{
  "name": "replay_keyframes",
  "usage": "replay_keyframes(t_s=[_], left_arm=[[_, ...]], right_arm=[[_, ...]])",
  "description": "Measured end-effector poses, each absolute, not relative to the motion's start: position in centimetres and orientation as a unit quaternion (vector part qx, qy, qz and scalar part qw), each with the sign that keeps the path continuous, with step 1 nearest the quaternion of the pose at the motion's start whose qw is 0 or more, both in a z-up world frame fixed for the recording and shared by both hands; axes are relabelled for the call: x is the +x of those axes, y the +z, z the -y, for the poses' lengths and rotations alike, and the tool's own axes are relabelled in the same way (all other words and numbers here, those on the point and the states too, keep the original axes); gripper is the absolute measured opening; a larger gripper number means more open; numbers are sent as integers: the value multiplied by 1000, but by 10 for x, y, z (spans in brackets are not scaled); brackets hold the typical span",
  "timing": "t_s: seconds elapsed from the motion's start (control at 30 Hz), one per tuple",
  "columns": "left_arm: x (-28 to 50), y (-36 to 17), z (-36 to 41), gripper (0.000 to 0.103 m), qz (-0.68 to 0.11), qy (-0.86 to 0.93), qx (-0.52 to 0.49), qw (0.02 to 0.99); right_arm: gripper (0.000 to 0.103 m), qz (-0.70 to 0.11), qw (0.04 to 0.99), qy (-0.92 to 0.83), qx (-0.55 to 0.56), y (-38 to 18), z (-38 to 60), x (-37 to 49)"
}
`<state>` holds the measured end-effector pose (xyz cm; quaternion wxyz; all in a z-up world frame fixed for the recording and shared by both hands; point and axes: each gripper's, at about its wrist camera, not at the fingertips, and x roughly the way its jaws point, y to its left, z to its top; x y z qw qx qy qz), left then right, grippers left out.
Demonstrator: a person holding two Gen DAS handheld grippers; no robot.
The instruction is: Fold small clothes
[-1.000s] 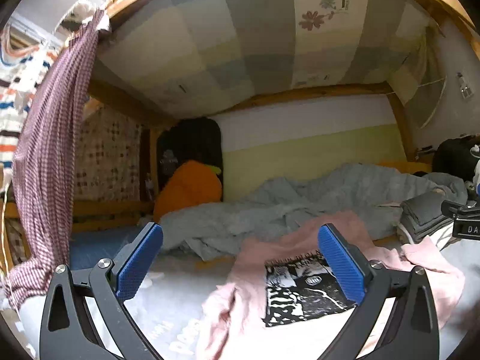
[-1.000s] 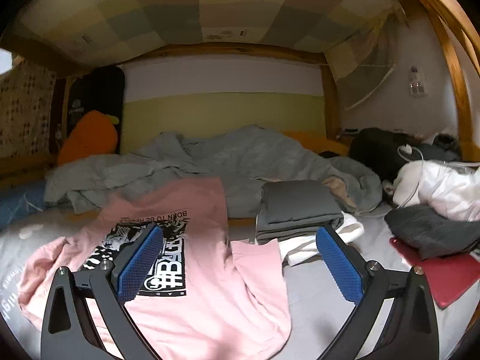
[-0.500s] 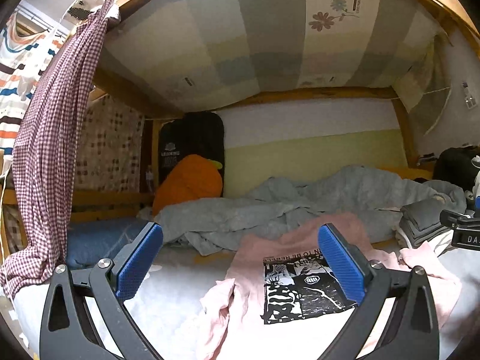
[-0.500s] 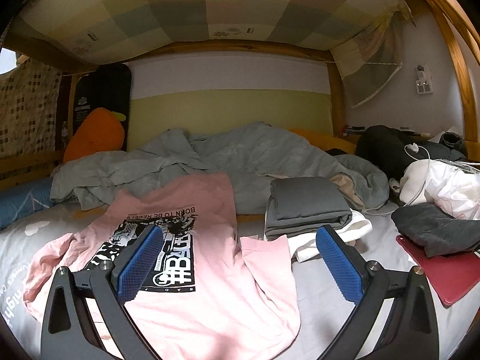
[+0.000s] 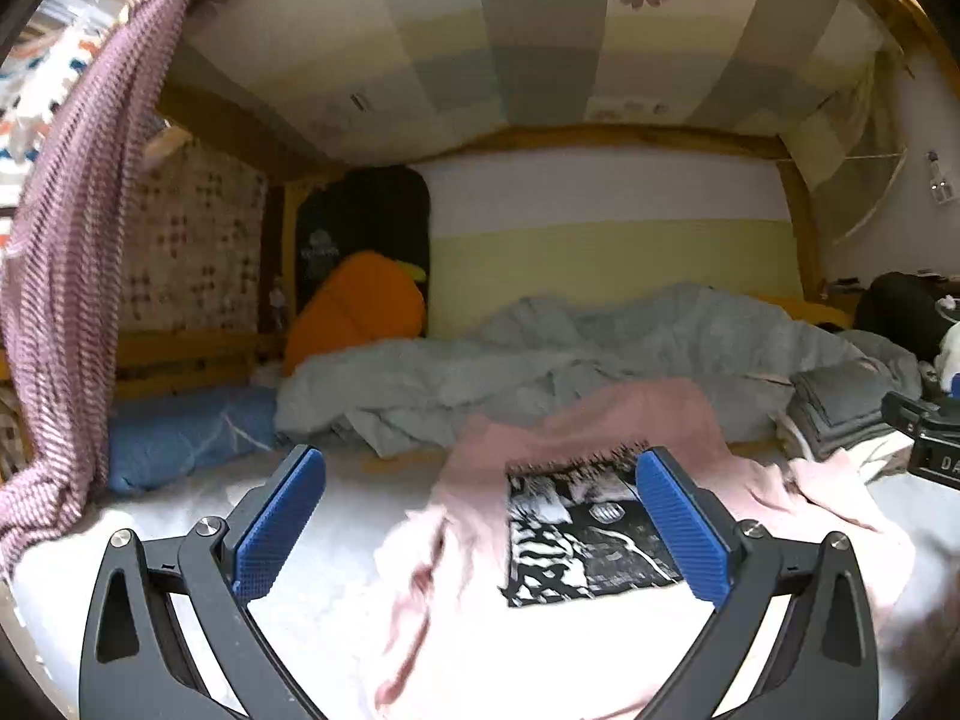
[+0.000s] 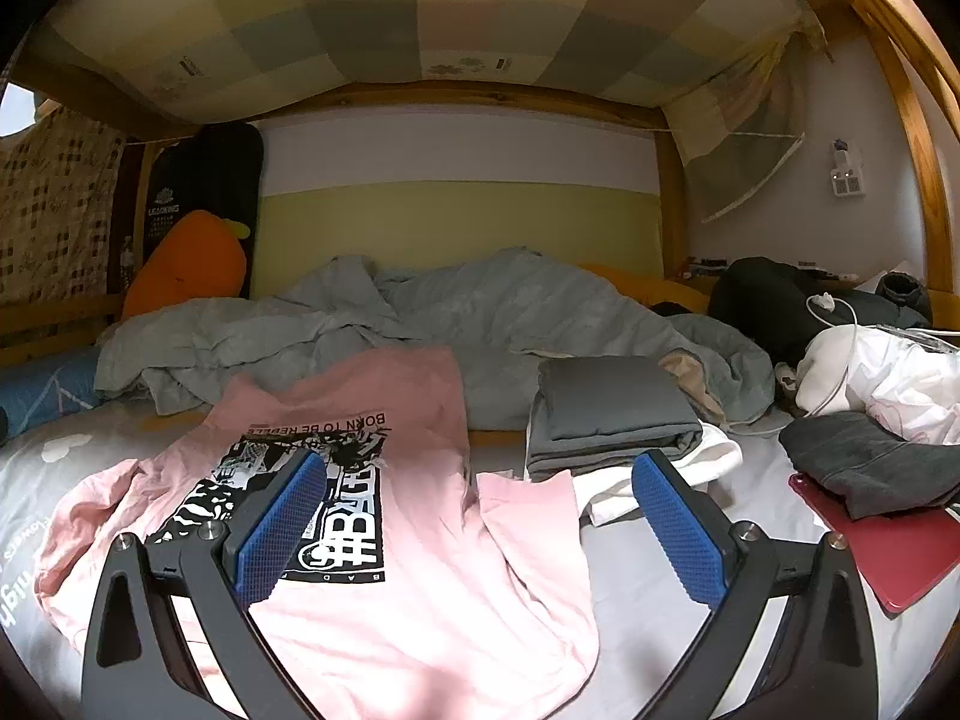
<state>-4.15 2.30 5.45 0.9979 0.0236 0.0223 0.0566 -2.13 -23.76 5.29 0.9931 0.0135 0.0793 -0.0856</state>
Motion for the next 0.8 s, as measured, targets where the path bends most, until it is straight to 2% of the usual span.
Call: replay_keyframes(t_s=[0.3,0.5,0.57,0.6,0.73,0.8], left_arm=[[-10,36,-28,103,-131,-10,-24,991],[-2,27,-30,103,-158,-28,-40,986],[0,23,-27,103,-165,-29,-33,985],[1,21,-26,103,-170,-29,-29,985],[14,5,-24,103,-203,-39,-29,978],[26,-8,-25,103,-245,-52,-44,967]], right_arm=[[102,-86,991,-101,21,52,240,-21],[102,-96,989,-99,50,54,258,-23],[96,-124,988,-85,43,56,266,-17],[95,-142,986,-70,47,58,273,-14],[95,-159,978,-52,122,62,312,-13],[93,-181,970,-39,159,59,336,-9]])
